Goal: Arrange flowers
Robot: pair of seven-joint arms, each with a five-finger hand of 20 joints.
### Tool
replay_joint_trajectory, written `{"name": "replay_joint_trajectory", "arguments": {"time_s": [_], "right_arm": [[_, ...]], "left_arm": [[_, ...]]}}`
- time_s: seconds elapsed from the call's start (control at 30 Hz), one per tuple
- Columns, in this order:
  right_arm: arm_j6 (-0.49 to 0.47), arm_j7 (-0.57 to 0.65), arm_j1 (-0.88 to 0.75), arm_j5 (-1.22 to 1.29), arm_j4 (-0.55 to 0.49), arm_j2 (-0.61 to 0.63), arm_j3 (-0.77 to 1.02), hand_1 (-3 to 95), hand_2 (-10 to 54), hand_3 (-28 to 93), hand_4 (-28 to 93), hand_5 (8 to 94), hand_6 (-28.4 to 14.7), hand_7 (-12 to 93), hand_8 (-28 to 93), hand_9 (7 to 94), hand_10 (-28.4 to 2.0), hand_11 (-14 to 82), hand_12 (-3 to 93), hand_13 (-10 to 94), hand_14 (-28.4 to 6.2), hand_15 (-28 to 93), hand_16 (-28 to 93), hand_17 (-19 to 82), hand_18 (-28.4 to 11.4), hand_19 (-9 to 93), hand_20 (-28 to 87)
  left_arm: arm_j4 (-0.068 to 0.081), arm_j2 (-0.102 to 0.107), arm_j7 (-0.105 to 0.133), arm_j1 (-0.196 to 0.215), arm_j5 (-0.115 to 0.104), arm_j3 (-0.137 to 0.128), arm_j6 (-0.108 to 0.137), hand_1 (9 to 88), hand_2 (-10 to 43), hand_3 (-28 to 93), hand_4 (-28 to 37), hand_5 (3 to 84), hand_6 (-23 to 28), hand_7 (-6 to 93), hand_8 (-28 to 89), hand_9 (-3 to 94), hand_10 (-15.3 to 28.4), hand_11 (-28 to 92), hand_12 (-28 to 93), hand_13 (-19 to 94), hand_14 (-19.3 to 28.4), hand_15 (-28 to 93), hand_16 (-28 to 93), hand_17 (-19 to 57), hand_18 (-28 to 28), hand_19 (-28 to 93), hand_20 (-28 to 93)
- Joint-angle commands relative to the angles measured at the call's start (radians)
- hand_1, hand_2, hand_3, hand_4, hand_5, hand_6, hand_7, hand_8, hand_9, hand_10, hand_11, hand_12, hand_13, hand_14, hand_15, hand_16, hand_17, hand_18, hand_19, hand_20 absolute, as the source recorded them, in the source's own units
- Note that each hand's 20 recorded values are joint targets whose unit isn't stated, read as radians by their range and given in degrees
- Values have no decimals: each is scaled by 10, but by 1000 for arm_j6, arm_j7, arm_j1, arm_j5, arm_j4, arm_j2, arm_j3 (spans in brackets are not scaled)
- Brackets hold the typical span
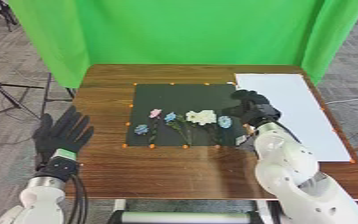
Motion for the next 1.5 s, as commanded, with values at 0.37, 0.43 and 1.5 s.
{"name": "replay_joint_trajectory", "arguments": {"time_s": [0.37, 0.43, 1.5], "right_arm": [[246, -741, -190, 1064, 87, -60, 305, 116, 64, 817, -281, 382, -37, 118, -109, 358, -123, 56, 109, 278, -147, 173, 132, 145, -180, 379, 180], [230, -738, -195, 1085, 85, -66, 310, 99, 60, 821, -282, 383, -35, 117, -109, 360, -121, 55, 107, 279, -144, 163, 136, 145, -179, 364, 182], [122, -708, -324, 1095, -9, -80, 451, 108, 46, 827, -272, 412, -28, 118, -106, 372, -122, 41, 112, 300, -157, 137, 180, 142, -187, 336, 205]], "left_arm": [[-12, 15, 25, 81, 178, -129, -27, 232, 126, 640, -283, 315, 40, 109, -99, 224, 102, 131, 59, 134, 92, 205, -82, -65, 109, 264, 78], [-22, 30, 50, 89, 155, -123, 5, 230, 127, 641, -283, 311, 40, 108, -98, 209, 94, 121, 55, 128, 87, 194, -82, -66, 108, 260, 78], [-76, 44, 99, 136, 147, -172, 10, 232, 113, 675, -283, 307, 41, 116, -99, 167, 84, 123, 31, 90, 63, 163, -90, -66, 95, 247, 84]]}}
